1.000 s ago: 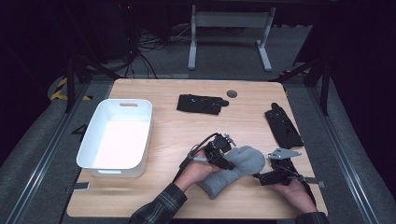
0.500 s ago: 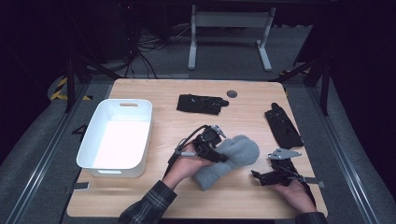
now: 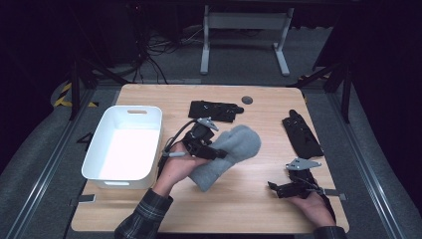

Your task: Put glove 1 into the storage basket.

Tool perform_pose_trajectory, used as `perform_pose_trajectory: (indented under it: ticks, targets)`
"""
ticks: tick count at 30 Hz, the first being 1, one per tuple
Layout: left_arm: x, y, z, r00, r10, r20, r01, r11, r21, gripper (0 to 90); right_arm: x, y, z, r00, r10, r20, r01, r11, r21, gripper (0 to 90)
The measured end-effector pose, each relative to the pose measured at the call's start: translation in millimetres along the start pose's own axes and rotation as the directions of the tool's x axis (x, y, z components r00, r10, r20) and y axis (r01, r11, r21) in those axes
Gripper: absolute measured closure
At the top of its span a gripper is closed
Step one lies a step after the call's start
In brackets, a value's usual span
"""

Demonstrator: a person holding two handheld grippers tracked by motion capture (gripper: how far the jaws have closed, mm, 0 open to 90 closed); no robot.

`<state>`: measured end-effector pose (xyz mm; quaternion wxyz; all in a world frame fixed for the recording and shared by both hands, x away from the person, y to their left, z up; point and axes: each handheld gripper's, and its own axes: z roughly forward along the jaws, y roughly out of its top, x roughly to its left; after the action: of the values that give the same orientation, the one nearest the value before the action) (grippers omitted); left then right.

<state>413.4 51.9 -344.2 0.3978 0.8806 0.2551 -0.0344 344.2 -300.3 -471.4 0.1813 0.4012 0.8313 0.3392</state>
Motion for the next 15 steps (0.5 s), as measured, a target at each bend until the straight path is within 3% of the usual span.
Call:
perform_pose_trajectory:
  ticks: [15]
  targets:
    - [17.1,-8.8,-50.1,0.9936,-0.05,-0.101,0.044,0.997,-0.064,67.0,-0.4,0.0,0.1,1.0,0.003,0.001,-0.003,1.0,-0.001,0.1]
